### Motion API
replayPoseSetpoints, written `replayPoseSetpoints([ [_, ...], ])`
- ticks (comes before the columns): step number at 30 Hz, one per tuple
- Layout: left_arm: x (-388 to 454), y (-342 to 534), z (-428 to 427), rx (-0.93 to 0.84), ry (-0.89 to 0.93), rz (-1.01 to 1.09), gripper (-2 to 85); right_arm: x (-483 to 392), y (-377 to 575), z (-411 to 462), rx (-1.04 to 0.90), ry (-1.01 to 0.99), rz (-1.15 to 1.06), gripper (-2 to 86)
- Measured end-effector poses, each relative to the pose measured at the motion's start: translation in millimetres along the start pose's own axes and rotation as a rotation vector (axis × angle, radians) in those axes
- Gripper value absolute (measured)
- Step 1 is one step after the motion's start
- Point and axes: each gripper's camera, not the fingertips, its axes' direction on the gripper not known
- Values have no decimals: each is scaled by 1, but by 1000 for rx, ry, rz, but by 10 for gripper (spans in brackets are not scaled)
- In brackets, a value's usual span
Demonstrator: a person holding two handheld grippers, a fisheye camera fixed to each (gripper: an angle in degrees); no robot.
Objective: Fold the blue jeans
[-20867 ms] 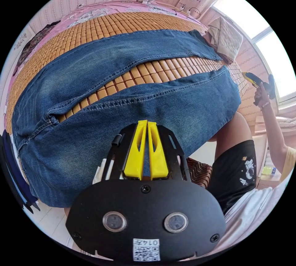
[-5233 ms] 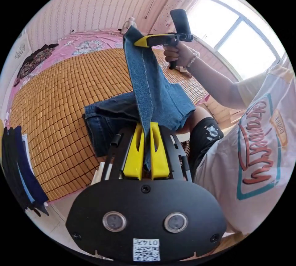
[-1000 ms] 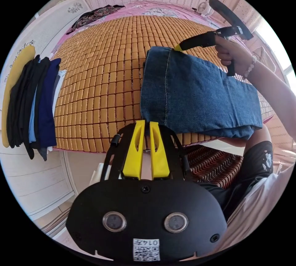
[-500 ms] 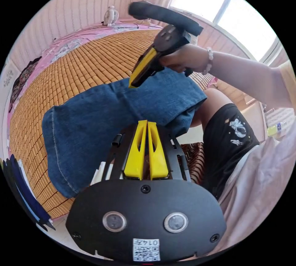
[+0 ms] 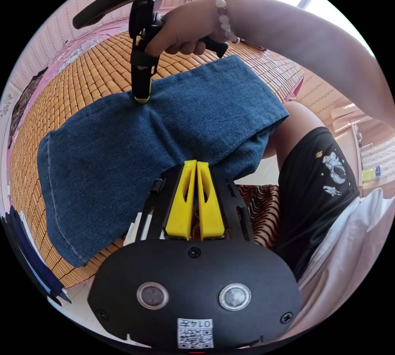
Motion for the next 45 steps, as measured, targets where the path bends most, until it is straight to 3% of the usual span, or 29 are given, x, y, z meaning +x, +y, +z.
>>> replayPoseSetpoints([
  [4,8,4,-1,-23,6,84,-8,30,54,-21,172,-166,101,-9],
  [8,21,10,-10,111,148,171,4,59,181,-42,396,-265,335,-7],
  [12,33,-3,-4,224,294,238,103,64,291,-35,418,-299,572,10],
  [14,41,-12,3,228,335,279,118,56,336,-22,365,-299,658,78],
  [19,66,-27,19,205,264,405,137,60,367,25,197,-420,776,85],
  [21,75,-29,21,261,245,448,153,63,374,30,215,-453,770,68],
  [29,116,-35,54,246,157,585,182,84,429,29,413,-663,669,7],
  [33,120,-28,52,347,-93,482,76,88,455,24,579,-767,650,2],
  [37,112,-24,52,279,-45,463,54,96,479,23,684,-824,616,4],
  [40,100,-17,43,276,47,441,50,114,520,31,894,-799,798,22],
  [43,93,-7,32,247,81,417,50,129,518,50,804,-694,922,102],
  [45,87,2,20,232,115,423,50,136,502,66,754,-787,884,130],
])
